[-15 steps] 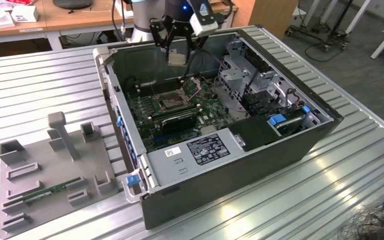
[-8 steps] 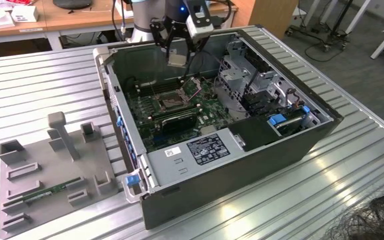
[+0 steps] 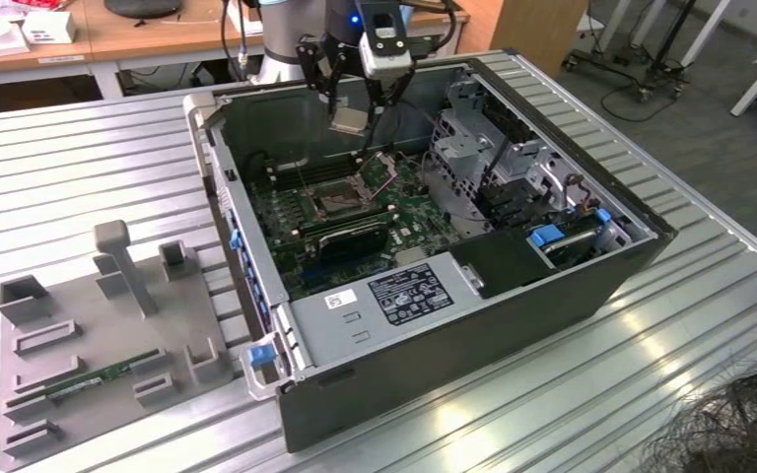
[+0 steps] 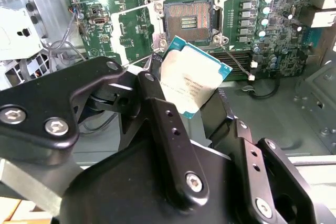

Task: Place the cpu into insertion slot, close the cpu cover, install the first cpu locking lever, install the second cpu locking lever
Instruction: 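Place the cpu into insertion slot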

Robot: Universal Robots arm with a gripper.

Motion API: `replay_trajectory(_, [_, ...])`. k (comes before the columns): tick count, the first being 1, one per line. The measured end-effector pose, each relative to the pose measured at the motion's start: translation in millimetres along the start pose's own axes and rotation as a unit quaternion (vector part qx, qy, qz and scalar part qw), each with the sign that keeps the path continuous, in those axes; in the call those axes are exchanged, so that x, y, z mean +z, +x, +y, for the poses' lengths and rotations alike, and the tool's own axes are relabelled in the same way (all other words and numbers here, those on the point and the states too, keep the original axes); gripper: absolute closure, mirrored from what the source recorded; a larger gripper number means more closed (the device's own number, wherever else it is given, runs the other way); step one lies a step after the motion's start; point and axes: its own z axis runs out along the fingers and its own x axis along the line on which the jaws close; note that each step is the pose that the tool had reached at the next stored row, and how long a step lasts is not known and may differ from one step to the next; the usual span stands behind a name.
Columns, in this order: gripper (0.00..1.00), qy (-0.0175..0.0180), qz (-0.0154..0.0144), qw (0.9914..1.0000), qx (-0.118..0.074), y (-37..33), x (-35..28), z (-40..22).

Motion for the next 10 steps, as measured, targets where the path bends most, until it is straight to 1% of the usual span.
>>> replay_trajectory(10, [0.46, -0.0001, -0.0001, 1.0, 0.001, 0.0, 0.1, 0.0])
